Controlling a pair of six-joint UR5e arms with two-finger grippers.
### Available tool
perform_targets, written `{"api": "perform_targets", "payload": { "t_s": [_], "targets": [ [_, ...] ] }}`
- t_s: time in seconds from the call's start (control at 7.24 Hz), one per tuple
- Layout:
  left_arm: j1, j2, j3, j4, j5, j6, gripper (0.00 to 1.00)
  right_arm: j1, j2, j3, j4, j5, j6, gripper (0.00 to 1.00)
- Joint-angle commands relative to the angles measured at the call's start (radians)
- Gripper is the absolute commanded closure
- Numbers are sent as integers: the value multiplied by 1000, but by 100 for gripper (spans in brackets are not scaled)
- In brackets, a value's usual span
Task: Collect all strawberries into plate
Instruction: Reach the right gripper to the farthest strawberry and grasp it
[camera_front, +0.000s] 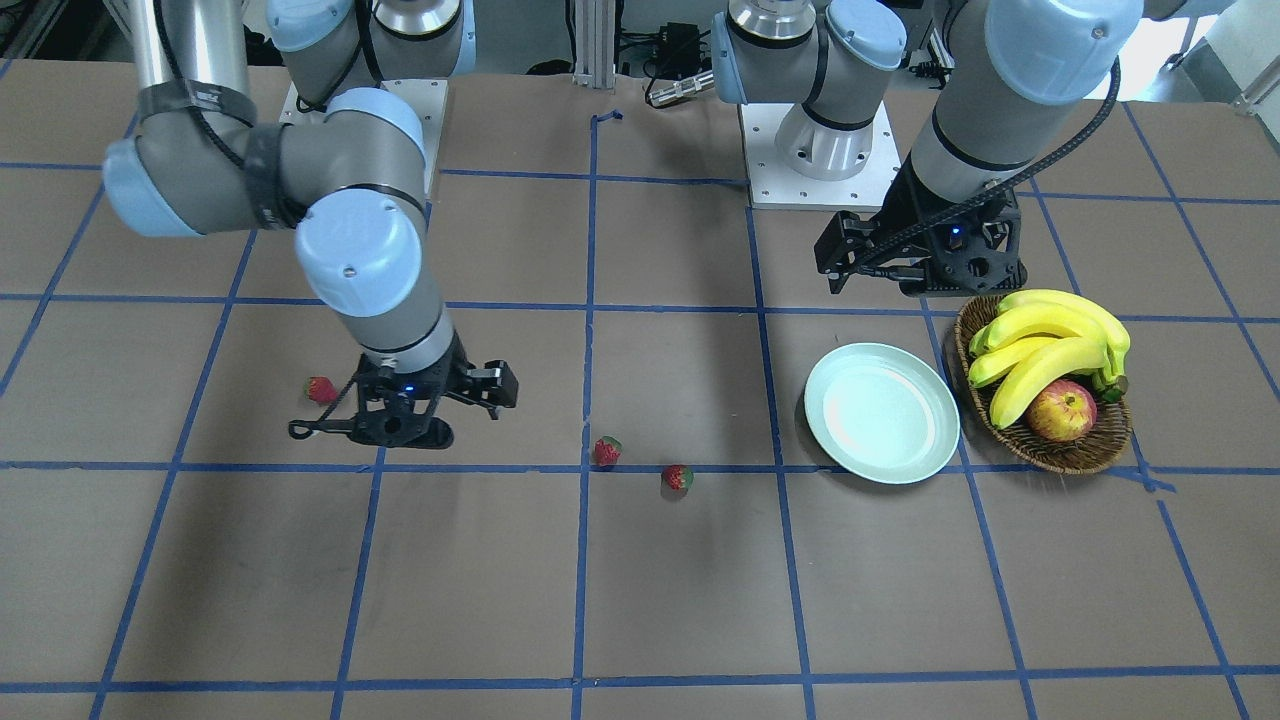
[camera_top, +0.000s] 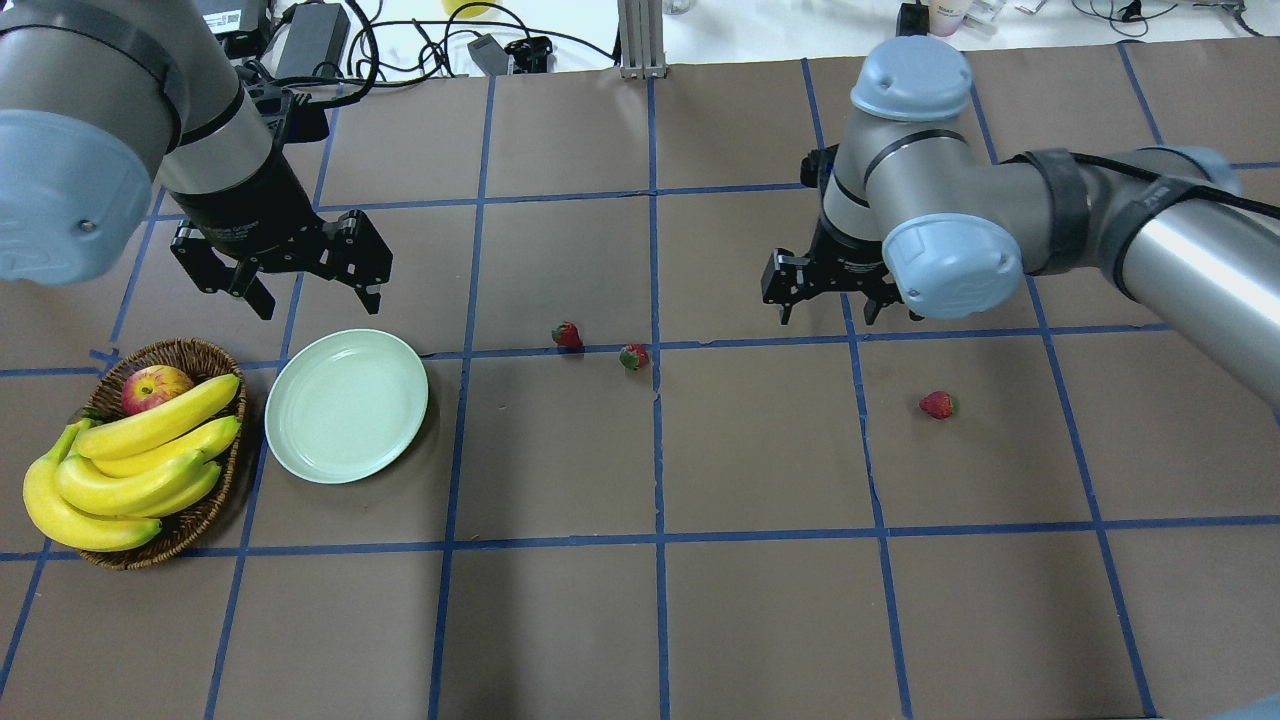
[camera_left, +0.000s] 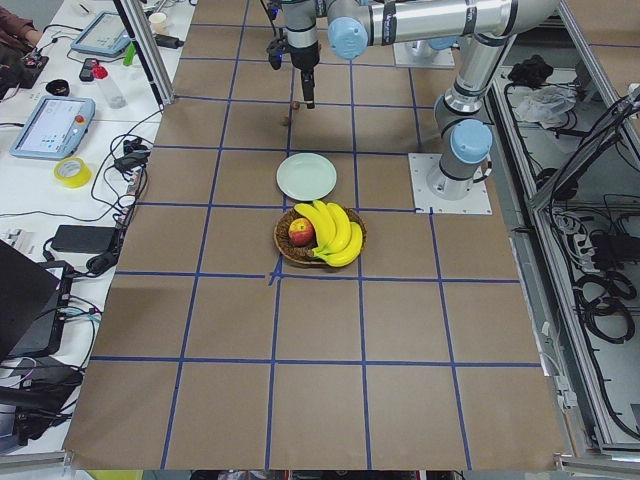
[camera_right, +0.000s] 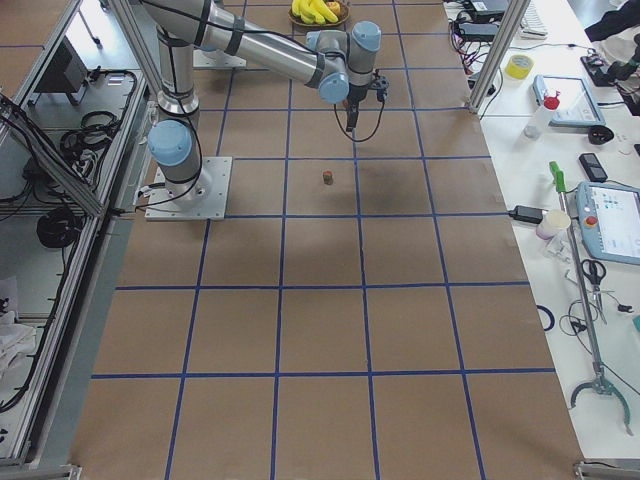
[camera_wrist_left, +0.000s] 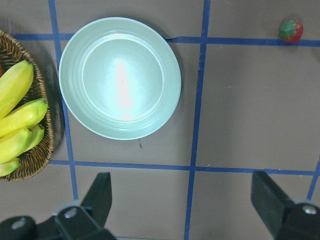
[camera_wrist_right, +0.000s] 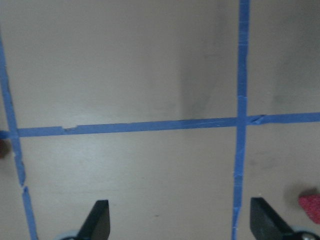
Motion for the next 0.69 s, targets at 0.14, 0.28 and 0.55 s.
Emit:
{"api": "perform_targets", "payload": {
  "t_s": [0.14, 0.28, 0.55],
  "targets": [
    [1, -1, 0, 12, -1, 0, 0, -194, -22, 213, -197, -54, -242, 4],
    [1, -1, 0, 12, -1, -1, 0, -217, -20, 273, -250, -56, -256, 4],
    [1, -3, 1, 13, -3, 0, 0, -221, -14, 306, -255, -45, -259, 18]
  ]
}}
